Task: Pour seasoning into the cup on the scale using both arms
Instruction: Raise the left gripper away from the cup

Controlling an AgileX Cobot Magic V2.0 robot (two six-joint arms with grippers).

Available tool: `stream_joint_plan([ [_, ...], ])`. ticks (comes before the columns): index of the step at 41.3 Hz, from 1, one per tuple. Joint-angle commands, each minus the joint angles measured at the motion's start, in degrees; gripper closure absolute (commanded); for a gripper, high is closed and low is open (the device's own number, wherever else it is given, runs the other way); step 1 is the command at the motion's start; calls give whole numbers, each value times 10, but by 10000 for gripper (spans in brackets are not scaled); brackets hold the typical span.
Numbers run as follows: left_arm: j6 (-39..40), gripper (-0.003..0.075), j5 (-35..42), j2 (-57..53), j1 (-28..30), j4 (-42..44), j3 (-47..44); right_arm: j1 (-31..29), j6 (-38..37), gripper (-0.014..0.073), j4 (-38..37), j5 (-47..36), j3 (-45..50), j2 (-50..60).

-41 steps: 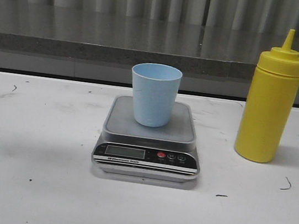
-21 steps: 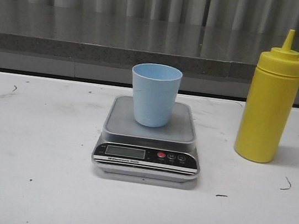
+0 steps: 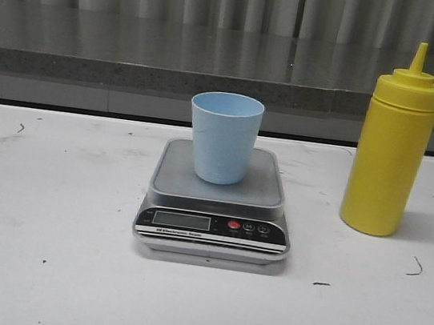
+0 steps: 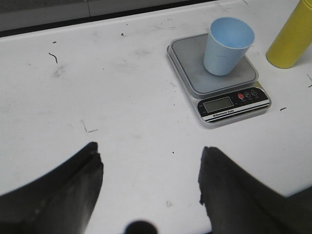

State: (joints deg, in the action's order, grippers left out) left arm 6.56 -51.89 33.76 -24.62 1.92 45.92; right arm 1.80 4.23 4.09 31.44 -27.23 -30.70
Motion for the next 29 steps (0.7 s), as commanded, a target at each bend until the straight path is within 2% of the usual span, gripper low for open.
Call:
stream_joint_plan([
  [1, 6, 292, 37, 2, 1, 1, 15, 1, 6, 118, -5, -41, -17, -5],
  [24, 6, 292, 37, 2, 1, 1, 15, 4, 6, 113, -1, -29, -17, -6],
  [26, 6, 292, 37, 2, 1, 1, 15, 15, 9, 92, 3, -29, -18, -6],
  [29, 6, 292, 37, 2, 1, 1, 15, 40, 26, 11, 3, -28, -18, -11],
])
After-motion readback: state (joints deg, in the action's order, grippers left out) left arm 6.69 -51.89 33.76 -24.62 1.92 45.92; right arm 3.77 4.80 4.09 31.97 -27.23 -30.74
